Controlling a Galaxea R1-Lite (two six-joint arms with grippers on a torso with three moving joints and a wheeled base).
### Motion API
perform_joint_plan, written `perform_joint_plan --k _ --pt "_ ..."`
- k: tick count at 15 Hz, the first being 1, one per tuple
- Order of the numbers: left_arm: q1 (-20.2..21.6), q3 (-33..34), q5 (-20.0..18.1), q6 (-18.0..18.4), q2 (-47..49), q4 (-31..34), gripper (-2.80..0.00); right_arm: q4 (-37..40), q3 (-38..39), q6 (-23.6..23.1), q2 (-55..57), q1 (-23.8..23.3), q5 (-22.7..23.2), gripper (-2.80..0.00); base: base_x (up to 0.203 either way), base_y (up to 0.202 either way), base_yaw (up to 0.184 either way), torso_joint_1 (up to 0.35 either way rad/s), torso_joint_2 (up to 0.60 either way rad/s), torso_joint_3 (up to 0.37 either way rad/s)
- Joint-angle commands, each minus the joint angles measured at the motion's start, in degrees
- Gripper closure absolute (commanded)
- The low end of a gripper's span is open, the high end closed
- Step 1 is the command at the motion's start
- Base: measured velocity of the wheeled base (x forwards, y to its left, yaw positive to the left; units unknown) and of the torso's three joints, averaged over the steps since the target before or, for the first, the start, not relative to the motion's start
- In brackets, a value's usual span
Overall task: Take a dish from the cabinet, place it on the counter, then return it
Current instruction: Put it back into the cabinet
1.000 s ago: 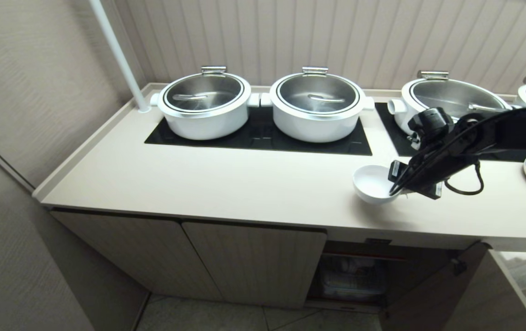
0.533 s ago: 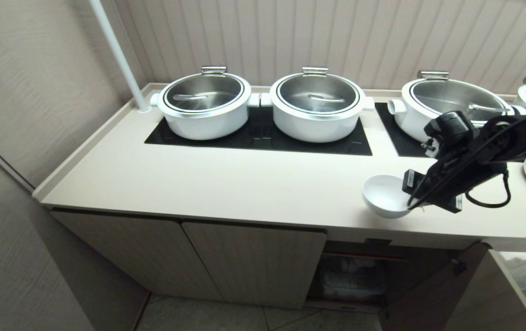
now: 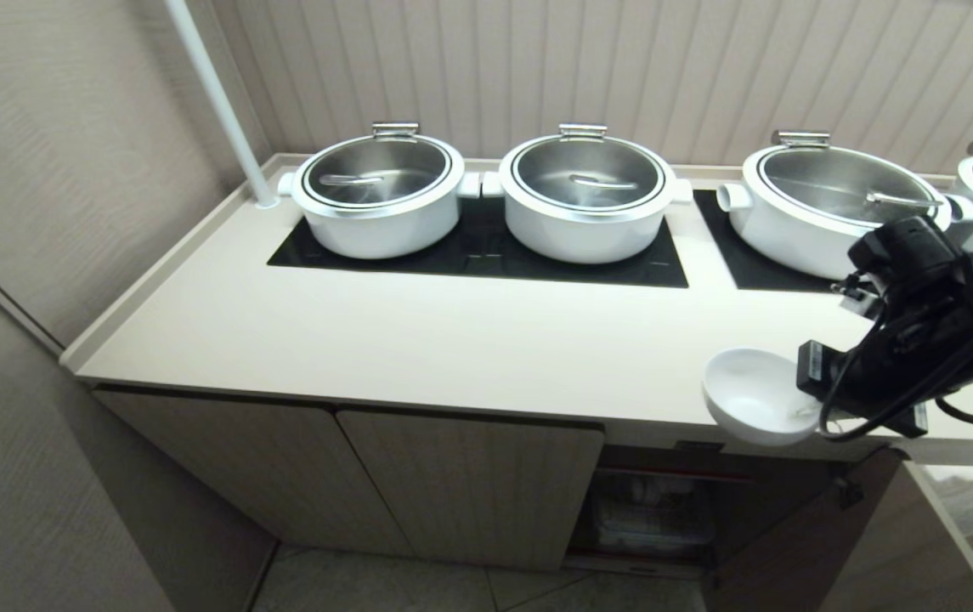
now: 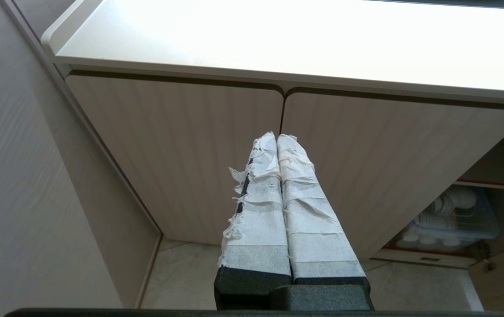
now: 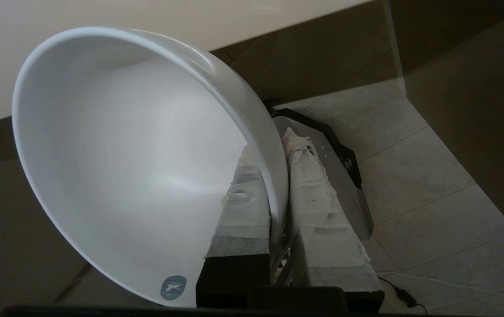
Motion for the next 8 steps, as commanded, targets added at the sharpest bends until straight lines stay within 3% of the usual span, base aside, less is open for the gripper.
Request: perform_joint_plan --k 1,8 --pt "-0.01 -0.01 0.07 -0.04 -0.02 -0.04 0.0 0.25 3.48 0.05 -6.33 0.33 0.05 0.0 0.0 0.0 0.0 0.0 0.0 0.0" --pt "-0.01 -0.01 0.02 -0.04 -0.02 -0.04 0.0 0.19 16.3 0.27 -19.46 2.61 0.21 0.0 0.0 0.0 0.0 0.0 0.0 0.0"
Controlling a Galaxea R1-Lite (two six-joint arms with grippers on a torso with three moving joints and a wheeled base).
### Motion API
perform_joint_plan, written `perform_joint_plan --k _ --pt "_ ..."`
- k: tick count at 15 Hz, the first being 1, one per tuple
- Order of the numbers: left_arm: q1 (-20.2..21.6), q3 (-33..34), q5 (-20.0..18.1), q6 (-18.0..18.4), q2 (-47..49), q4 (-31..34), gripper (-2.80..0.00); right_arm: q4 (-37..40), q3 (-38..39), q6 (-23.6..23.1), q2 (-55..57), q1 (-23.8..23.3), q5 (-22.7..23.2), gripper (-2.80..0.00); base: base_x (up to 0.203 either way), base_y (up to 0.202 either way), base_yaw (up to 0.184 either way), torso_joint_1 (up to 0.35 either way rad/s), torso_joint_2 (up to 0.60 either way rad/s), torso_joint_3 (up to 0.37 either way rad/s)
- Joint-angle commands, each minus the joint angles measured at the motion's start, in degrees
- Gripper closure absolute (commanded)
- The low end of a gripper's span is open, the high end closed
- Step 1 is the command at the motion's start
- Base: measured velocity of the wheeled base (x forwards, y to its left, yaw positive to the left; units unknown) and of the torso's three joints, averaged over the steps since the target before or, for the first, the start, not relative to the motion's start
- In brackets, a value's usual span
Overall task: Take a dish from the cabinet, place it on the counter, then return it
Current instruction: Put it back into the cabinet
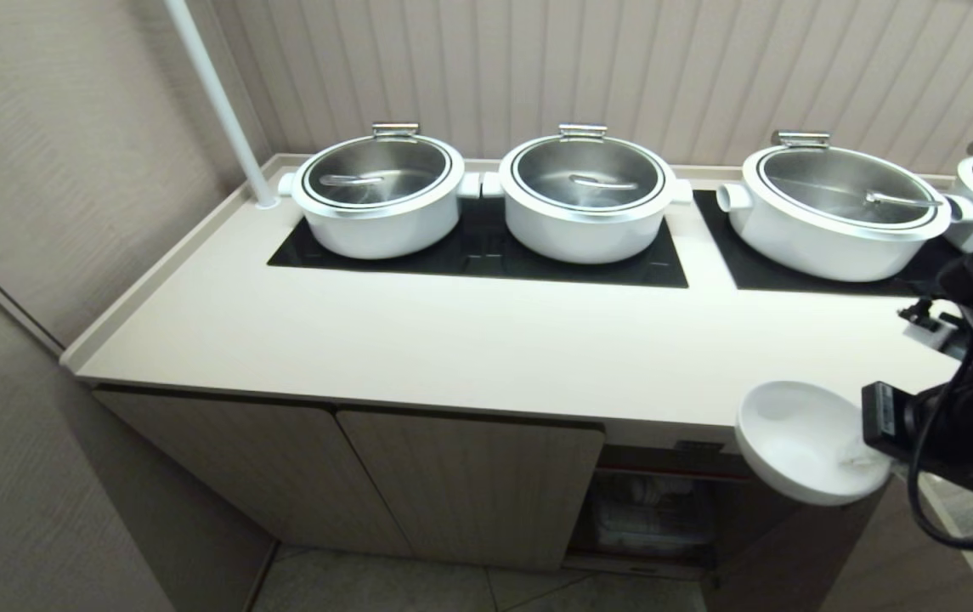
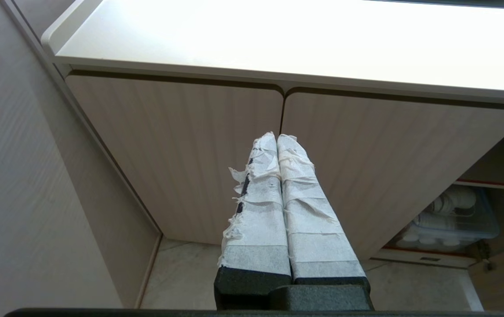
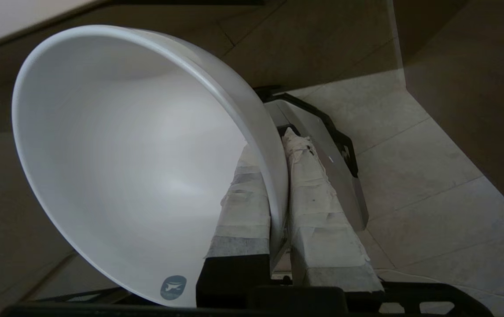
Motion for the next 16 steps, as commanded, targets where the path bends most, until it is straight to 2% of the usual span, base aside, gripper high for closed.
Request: perform_joint_plan --k 1,4,11,16 --pt "0.01 0.07 0.03 -0.03 -0.02 -0.04 0.0 -0.26 5.09 0.33 -6.38 1.07 0.25 0.0 0.0 0.0 0.0 0.0 0.0 0.0" --pt "0.01 0.07 0.02 -0.03 -0.02 -0.04 0.0 -2.82 10.19 0.52 -11.14 3.91 0.61 0.0 0.0 0.0 0.0 0.0 0.0 0.0" --pt "0.01 -0.01 0.02 -0.03 -0.02 -0.04 0.0 -2.21 20.61 3.15 -25.08 9.24 0.77 0.0 0.0 0.0 0.0 0.0 0.0 0.0" --pt "0.01 -0.01 0.03 -0.03 -0.02 -0.04 0.0 5.46 22.21 4.12 -28.6 12.32 0.81 0.0 0.0 0.0 0.0 0.0 0.0 0.0"
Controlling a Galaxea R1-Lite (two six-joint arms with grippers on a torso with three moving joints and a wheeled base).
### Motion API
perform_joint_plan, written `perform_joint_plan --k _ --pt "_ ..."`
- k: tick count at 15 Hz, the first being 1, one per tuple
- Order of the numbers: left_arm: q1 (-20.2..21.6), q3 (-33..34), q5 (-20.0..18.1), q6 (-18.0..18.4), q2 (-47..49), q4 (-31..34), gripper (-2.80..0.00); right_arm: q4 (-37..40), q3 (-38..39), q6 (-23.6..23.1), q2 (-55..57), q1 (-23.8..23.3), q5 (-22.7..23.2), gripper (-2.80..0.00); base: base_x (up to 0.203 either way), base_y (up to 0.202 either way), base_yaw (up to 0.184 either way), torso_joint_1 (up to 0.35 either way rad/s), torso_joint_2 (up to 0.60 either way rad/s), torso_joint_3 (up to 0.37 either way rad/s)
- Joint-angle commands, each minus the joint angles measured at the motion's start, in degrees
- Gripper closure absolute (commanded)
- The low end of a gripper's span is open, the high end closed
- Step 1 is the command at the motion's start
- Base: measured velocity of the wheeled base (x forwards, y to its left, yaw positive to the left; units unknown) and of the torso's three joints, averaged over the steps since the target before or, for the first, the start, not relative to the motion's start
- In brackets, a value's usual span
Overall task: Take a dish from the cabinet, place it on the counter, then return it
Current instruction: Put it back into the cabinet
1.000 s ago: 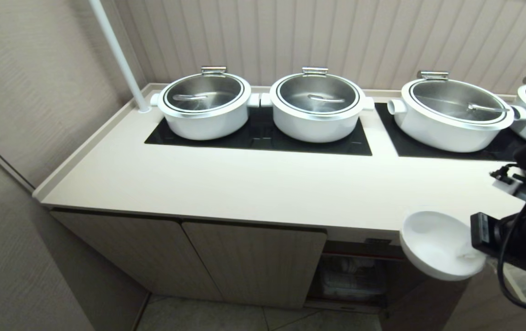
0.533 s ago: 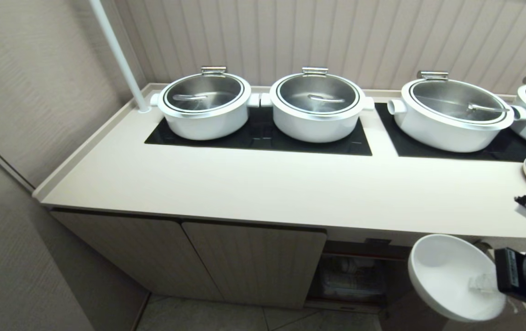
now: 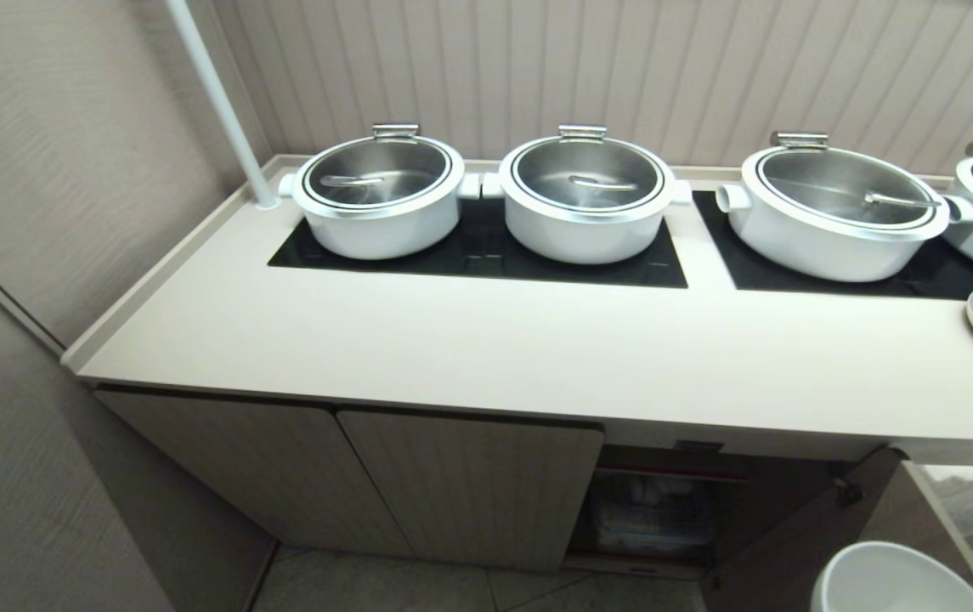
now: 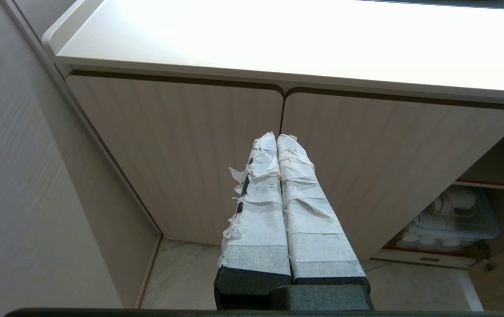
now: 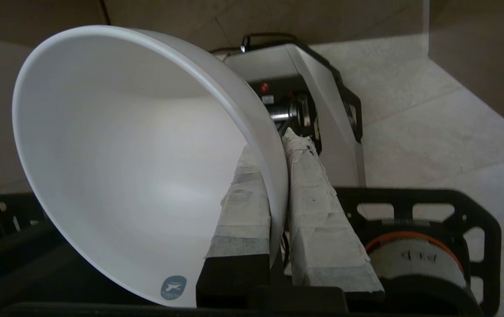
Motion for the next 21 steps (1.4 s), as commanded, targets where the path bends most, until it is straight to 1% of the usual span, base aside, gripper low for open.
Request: perform_joint_plan --k 1,11,15,21 --pt "0.01 -0.02 0.01 -0.04 -0.02 -0.04 0.0 1.21 0.18 0.33 -1.49 1.01 0.0 0.0 0.0 0.0 0.0 0.0 0.0 0.0" --pt "0.01 0.04 0.01 -0.04 -0.02 -0.04 0.0 1.12 0.79 -0.11 -1.74 1.34 -0.26 0.0 0.0 0.0 0.0 0.0 0.0 0.0" --pt "0.01 -0.04 0.01 -0.04 -0.02 -0.04 0.0 0.68 0.26 -0.11 -1.3 1.54 -1.32 0.0 0.0 0.0 0.0 0.0 0.0 0.0" --pt "0.01 -0.04 0.02 -0.04 -0.02 -0.04 0.0 0.42 0.18 -0.2 -0.77 2.86 -1.32 0.0 0.0 0.0 0.0 0.0 0.0 0.0"
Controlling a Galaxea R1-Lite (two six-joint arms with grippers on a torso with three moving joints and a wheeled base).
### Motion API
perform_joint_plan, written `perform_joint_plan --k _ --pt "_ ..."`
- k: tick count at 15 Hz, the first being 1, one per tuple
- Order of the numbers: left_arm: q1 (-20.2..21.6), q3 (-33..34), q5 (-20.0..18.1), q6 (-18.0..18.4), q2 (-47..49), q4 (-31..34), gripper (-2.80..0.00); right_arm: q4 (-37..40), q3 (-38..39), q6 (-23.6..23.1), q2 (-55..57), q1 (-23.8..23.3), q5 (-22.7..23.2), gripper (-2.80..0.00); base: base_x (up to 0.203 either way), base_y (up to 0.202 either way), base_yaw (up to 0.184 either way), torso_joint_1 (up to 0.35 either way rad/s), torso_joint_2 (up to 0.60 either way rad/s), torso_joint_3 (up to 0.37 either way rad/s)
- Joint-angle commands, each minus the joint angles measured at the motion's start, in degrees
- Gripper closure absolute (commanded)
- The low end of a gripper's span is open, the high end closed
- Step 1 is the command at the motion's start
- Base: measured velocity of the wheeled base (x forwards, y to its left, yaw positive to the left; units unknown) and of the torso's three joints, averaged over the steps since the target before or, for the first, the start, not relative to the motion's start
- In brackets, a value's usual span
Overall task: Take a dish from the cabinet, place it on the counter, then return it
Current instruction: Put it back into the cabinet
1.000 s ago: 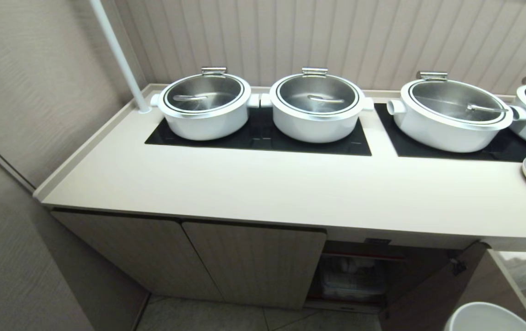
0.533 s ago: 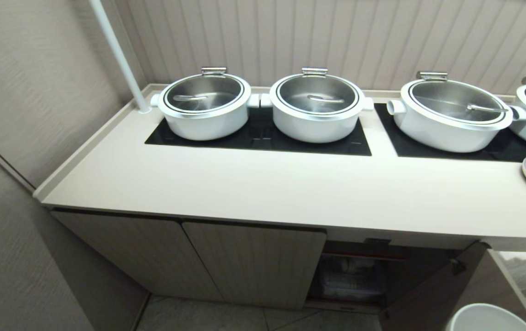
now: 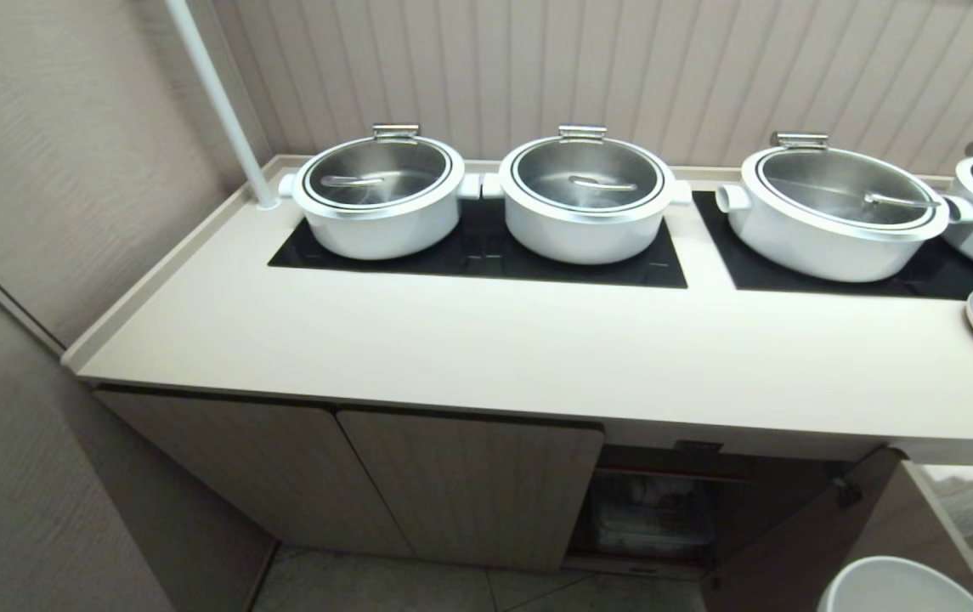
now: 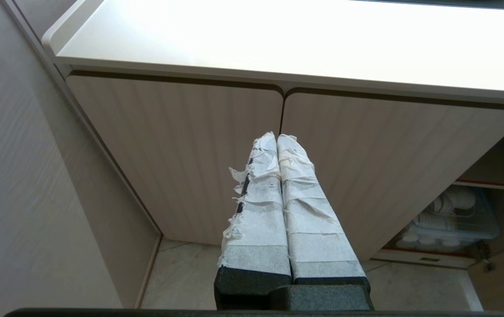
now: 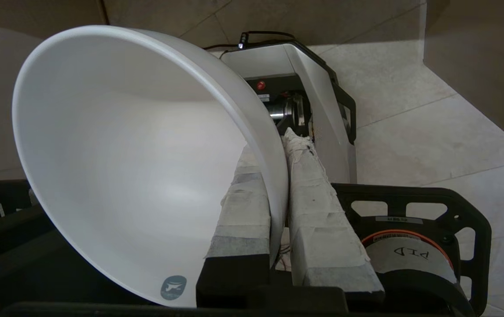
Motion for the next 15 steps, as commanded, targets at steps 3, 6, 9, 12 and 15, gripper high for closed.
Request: perform_joint_plan --k 3,6,9,12,15 --pt "0.01 0.01 0.0 -0.03 -0.02 -0.02 0.0 0.47 -1.44 0.22 0.78 0.19 0.06 0.0 0.0 0.0 0.0 0.0 0.0 0.0" --pt "0.01 0.01 0.0 -0.03 -0.02 -0.02 0.0 0.57 -1.57 0.17 0.29 0.19 0.09 0.0 0.0 0.0 0.0 0.0 0.0 0.0" --pt "0.01 0.07 0.0 -0.03 -0.02 -0.02 0.0 0.89 -1.13 0.17 0.05 0.24 0.06 0.0 0.0 0.0 0.0 0.0 0.0 0.0" --pt "0.01 0.07 0.0 -0.03 -0.02 -0.02 0.0 0.98 -1.38 0.17 0.4 0.28 -0.03 0.0 0.0 0.0 0.0 0.0 0.0 0.0" --pt "0.01 -0.01 0.0 -0.03 -0.02 -0.02 0.0 0.9 -1.3 0.17 0.49 0.28 0.06 0.0 0.0 0.0 0.0 0.0 0.0 0.0"
